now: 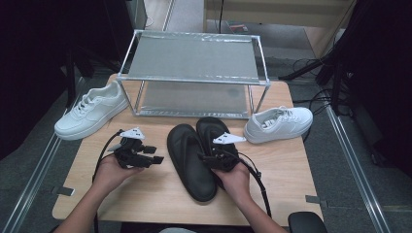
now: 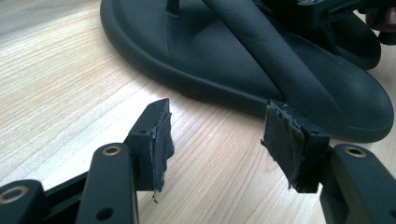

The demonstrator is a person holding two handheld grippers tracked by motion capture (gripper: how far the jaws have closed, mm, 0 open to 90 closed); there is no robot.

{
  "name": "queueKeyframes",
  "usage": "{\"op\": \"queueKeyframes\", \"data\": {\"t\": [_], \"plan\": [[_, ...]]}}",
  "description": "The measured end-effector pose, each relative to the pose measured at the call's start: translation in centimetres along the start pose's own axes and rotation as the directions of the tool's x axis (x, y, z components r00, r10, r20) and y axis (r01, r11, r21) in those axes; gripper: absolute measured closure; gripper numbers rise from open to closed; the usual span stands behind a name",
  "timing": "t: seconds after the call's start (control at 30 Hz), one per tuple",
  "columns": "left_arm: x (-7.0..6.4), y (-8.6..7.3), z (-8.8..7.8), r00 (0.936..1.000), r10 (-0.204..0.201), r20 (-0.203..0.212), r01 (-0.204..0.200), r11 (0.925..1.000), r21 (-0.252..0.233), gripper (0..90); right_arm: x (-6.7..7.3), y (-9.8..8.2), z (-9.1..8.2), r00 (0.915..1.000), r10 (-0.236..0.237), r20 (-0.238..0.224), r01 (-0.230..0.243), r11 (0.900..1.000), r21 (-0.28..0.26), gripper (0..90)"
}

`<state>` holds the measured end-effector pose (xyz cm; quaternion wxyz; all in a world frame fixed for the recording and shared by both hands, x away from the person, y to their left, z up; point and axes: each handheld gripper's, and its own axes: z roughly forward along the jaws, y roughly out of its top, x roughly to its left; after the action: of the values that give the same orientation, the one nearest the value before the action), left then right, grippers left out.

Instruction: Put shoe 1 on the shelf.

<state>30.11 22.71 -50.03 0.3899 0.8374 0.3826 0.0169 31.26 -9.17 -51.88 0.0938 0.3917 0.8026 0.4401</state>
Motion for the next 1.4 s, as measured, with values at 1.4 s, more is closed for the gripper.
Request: {"op": "queueKeyframes", "data": {"t": [1.4], "plan": [[0.0,0.4,-0.4,0.9997,0.024,-0.008,-0.024,0.9990,-0.038,39.0,0.6,0.0,0.9,0.9976,0.001,0.070,-0.004,0.999,0.044,68.4]]}}
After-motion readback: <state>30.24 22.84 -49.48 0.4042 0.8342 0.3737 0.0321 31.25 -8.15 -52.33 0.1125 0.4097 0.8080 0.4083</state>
